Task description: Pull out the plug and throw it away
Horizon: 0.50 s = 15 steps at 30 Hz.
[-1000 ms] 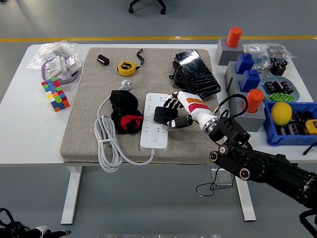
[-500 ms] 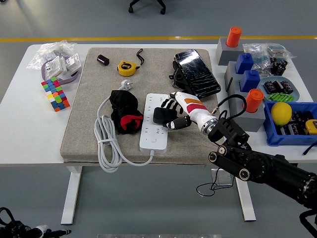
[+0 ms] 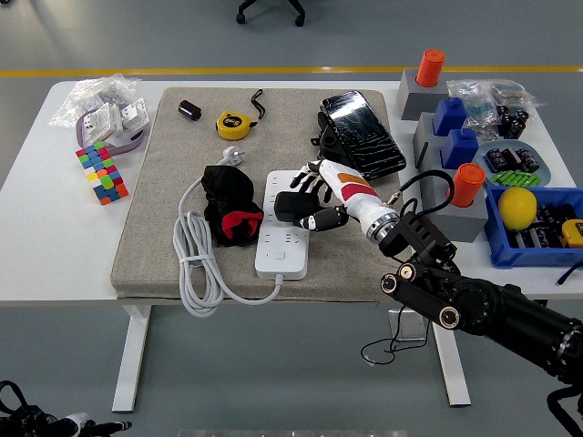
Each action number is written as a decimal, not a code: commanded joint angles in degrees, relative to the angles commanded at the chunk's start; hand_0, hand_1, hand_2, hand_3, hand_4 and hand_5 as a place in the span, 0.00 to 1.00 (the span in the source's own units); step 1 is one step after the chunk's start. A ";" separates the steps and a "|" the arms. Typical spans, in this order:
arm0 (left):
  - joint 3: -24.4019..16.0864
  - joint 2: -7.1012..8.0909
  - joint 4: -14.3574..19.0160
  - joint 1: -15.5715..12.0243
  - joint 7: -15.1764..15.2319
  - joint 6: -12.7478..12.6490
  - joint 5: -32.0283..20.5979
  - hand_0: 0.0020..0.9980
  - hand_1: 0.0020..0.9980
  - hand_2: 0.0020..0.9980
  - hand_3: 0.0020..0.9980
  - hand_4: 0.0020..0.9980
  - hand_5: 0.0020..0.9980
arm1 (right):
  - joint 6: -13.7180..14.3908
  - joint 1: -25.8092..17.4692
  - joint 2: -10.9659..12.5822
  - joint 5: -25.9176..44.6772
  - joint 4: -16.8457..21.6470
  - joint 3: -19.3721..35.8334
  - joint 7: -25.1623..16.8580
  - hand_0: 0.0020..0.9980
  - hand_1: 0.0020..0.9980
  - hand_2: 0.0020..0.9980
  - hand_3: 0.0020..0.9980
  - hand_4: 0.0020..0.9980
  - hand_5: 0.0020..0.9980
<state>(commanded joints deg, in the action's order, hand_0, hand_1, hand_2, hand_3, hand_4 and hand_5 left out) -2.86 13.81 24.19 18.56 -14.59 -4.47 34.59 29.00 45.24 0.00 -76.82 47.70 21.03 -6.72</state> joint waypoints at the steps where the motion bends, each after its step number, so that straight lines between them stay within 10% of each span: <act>1: 0.01 0.02 -0.01 -0.01 0.02 -0.03 -0.09 0.53 0.66 0.69 0.67 0.84 0.70 | 0.01 -0.05 0.00 -0.31 0.51 0.72 0.05 0.30 0.31 0.41 0.53 0.98 0.00; 15: 0.42 0.09 -0.10 -0.01 0.27 -0.22 -0.83 0.53 0.66 0.69 0.67 0.84 0.70 | -1.91 -2.51 3.05 -4.79 4.96 7.07 1.24 0.31 0.30 0.40 0.53 0.98 0.00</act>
<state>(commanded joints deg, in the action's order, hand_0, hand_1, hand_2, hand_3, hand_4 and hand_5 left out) -2.44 13.90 24.09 18.54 -14.33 -4.69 33.76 27.09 42.73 3.05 -81.61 52.66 28.10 -5.48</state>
